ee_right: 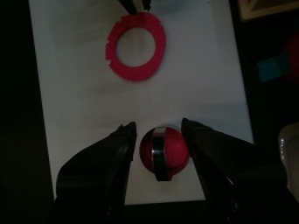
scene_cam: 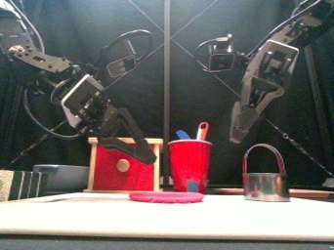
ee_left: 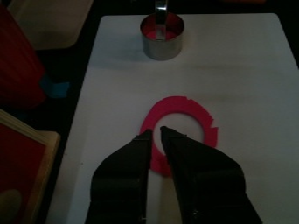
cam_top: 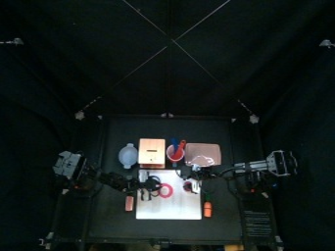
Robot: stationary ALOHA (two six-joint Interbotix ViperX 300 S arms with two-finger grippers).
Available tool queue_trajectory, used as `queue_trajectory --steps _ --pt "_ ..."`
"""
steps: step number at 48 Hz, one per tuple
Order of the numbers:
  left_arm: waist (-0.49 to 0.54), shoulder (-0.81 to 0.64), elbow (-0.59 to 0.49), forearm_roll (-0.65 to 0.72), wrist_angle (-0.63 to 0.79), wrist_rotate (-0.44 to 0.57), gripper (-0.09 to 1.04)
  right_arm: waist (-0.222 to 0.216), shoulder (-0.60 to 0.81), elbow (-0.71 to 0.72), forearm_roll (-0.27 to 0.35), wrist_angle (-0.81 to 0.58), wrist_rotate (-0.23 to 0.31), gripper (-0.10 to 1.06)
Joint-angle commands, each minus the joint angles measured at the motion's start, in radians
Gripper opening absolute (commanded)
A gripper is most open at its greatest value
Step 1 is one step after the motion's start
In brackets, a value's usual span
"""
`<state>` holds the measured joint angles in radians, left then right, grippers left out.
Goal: Get the cutter from the drawer then cut the dough then place the extra dough in the bowl
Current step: Place the extra dough in the bowl
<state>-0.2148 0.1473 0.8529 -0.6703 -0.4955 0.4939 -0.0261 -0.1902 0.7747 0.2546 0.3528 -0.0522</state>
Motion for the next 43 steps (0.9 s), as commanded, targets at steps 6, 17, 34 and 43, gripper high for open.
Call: queue_trajectory --steps 6,17,34,43 --pt "0.037 0.031 -0.046 0.044 0.009 0.0 0.83 -0.006 0.025 -0.04 0.0 -0.006 0.0 0.82" --pt "0.074 0.046 -0.08 0.058 0.092 0.0 0.85 -0.005 0.058 -0.052 -0.002 -0.006 0.0 0.82" --pt "0.098 0.103 -0.114 0.052 0.218 -0.005 0.8 -0.003 0.057 -0.055 -0.002 -0.006 -0.002 0.82" --pt "0.092 0.112 -0.12 0.06 0.268 -0.005 0.71 -0.003 0.058 -0.054 -0.003 0.0 -0.002 0.82"
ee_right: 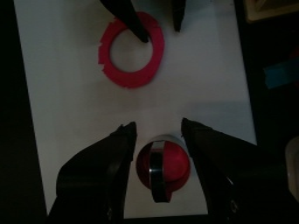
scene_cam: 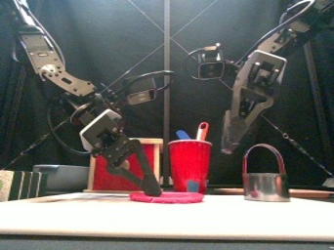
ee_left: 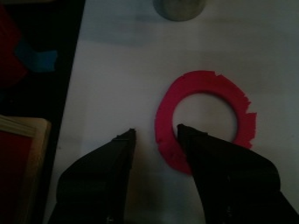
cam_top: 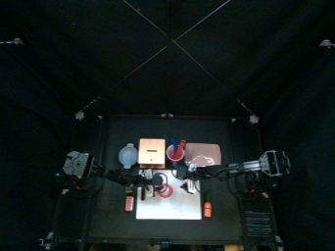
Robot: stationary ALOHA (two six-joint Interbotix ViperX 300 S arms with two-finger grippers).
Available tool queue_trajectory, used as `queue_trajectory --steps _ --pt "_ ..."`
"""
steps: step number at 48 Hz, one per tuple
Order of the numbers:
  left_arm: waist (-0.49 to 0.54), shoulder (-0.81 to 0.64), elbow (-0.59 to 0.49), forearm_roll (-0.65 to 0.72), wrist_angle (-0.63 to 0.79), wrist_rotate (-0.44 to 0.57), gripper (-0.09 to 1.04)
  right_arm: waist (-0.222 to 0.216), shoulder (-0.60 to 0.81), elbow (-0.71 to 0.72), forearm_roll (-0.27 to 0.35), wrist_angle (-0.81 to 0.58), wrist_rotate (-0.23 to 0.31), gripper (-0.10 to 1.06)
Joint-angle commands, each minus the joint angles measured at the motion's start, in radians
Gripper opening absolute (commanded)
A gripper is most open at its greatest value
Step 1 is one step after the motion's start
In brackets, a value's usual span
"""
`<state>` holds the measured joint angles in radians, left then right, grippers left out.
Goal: Get the cutter from the drawer then cut the dough then place the extra dough in the bowl
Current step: Place the extra dough in the bowl
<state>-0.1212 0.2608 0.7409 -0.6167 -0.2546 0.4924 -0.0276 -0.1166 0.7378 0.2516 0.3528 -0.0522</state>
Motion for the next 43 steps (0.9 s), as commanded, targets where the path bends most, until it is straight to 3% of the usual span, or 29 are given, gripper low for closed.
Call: queue_trajectory --steps 1,12,35,43 --pt "-0.002 0.0 -0.006 0.006 0.031 -0.003 0.7 -0.002 -0.014 -0.017 0.0 0.002 -0.002 0.82" --pt "-0.003 0.015 0.0 0.005 0.063 -0.003 0.6 -0.002 -0.012 -0.023 -0.002 0.002 -0.002 0.82" --pt "-0.014 0.011 -0.005 -0.005 0.084 -0.005 0.5 -0.003 -0.012 -0.025 -0.006 0.002 -0.002 0.82" --pt "-0.018 -0.06 -0.008 -0.002 0.049 -0.003 0.49 -0.003 -0.012 -0.025 -0.006 0.003 -0.002 0.82"
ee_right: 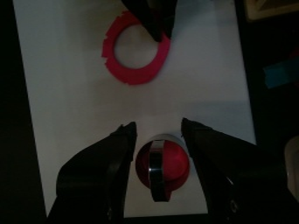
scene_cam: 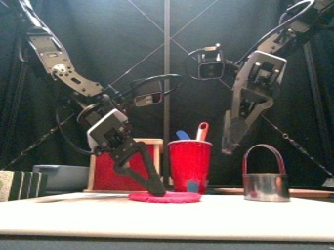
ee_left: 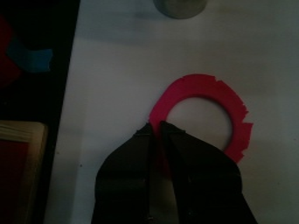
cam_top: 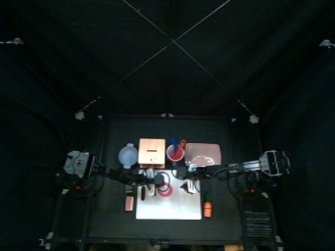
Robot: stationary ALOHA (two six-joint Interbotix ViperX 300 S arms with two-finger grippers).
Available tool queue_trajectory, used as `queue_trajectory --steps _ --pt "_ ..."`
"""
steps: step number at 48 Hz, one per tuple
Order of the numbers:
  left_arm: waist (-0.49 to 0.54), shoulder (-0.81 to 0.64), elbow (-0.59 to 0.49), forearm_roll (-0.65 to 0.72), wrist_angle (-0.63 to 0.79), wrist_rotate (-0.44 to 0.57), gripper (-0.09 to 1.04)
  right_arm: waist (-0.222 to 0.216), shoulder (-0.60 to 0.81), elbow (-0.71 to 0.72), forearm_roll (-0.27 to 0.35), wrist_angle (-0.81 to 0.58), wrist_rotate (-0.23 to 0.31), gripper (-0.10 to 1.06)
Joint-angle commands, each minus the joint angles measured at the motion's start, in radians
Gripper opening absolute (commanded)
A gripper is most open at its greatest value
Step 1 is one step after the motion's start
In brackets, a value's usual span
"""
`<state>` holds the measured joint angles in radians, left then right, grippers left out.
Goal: Get the cutter from the drawer then cut the dough then place the extra dough in the bowl
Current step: Place the extra dough in the bowl
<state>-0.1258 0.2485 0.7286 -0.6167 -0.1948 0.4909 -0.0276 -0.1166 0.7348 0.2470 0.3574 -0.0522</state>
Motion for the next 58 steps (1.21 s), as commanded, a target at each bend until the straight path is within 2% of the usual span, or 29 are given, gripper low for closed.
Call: queue_trajectory --steps 1,7,23,29,46,54,58 --pt "-0.014 -0.061 0.006 0.0 -0.025 -0.002 0.49 -0.003 -0.014 -0.021 -0.002 -0.002 -0.002 0.82" --pt "-0.014 -0.16 0.044 0.0 -0.135 -0.002 0.49 -0.003 -0.018 -0.02 -0.002 0.003 0.0 0.82" --pt "0.002 -0.442 0.264 -0.005 -0.374 0.0 0.49 -0.002 -0.034 -0.011 0.002 0.002 0.0 0.82" --pt "0.074 -0.565 0.334 -0.005 -0.414 0.002 0.49 -0.003 -0.035 -0.011 0.002 -0.015 0.0 0.82" --pt "0.331 -0.942 0.472 0.002 -0.339 0.012 0.49 -0.003 -0.035 0.006 -0.011 -0.032 -0.002 0.82" --pt "0.436 -1.083 0.537 -0.003 -0.227 0.012 0.49 -0.002 -0.035 0.026 -0.011 -0.057 -0.002 0.82" --pt "0.477 -1.097 0.563 -0.002 -0.135 0.012 0.49 -0.002 -0.035 0.029 -0.008 -0.066 -0.002 0.82"
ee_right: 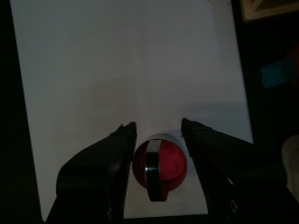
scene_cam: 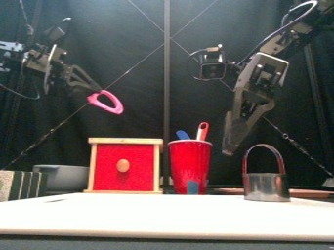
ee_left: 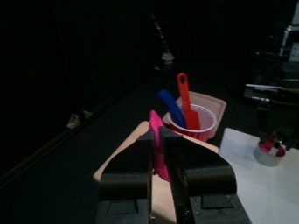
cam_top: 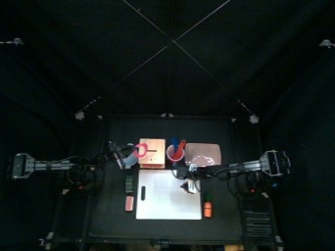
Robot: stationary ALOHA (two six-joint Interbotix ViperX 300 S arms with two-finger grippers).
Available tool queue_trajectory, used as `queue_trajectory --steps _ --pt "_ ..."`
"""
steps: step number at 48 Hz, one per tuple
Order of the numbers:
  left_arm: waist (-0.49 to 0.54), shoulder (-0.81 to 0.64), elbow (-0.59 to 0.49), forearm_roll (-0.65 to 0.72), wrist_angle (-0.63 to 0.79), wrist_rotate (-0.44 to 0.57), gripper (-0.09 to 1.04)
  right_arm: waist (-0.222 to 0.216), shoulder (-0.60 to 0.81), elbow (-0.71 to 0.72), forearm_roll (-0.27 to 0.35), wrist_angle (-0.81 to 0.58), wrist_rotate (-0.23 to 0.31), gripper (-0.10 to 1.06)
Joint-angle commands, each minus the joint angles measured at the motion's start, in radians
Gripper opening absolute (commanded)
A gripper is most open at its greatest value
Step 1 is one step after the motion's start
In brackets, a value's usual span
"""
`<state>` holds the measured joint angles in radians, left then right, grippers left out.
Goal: Get the cutter from the drawer then cut the dough then place the extra dough in the bowl
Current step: Place the extra dough in the bowl
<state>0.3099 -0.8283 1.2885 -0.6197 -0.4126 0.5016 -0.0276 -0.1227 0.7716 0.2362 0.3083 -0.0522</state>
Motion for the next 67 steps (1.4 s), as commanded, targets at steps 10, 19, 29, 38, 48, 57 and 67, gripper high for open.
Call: queue_trajectory --steps 10,19,29,38,48,57,67 --pt "0.132 -0.011 0.04 -0.003 0.256 -0.003 0.49 -0.002 -0.04 -0.009 -0.002 -0.023 -0.003 0.82" --pt "0.161 -0.003 0.067 -0.017 0.268 -0.003 0.49 -0.002 -0.041 -0.009 0.0 -0.023 -0.002 0.82" --pt "0.144 0.046 0.048 -0.012 0.264 -0.002 0.51 0.002 -0.041 -0.012 0.005 -0.028 -0.002 0.82" --pt "0.14 0.106 0.038 0.002 0.261 -0.002 0.51 0.003 -0.04 -0.011 0.014 -0.031 0.0 0.82" --pt "0.109 0.129 0.034 0.003 0.256 -0.002 0.55 0.003 -0.04 -0.014 0.017 -0.031 0.0 0.82" --pt "0.071 0.129 0.034 -0.002 0.252 -0.003 0.71 0.005 -0.04 -0.015 0.026 -0.031 0.0 0.82" --pt "0.057 0.126 0.026 -0.041 0.235 -0.006 0.87 0.006 -0.04 -0.015 0.037 -0.031 0.0 0.82"
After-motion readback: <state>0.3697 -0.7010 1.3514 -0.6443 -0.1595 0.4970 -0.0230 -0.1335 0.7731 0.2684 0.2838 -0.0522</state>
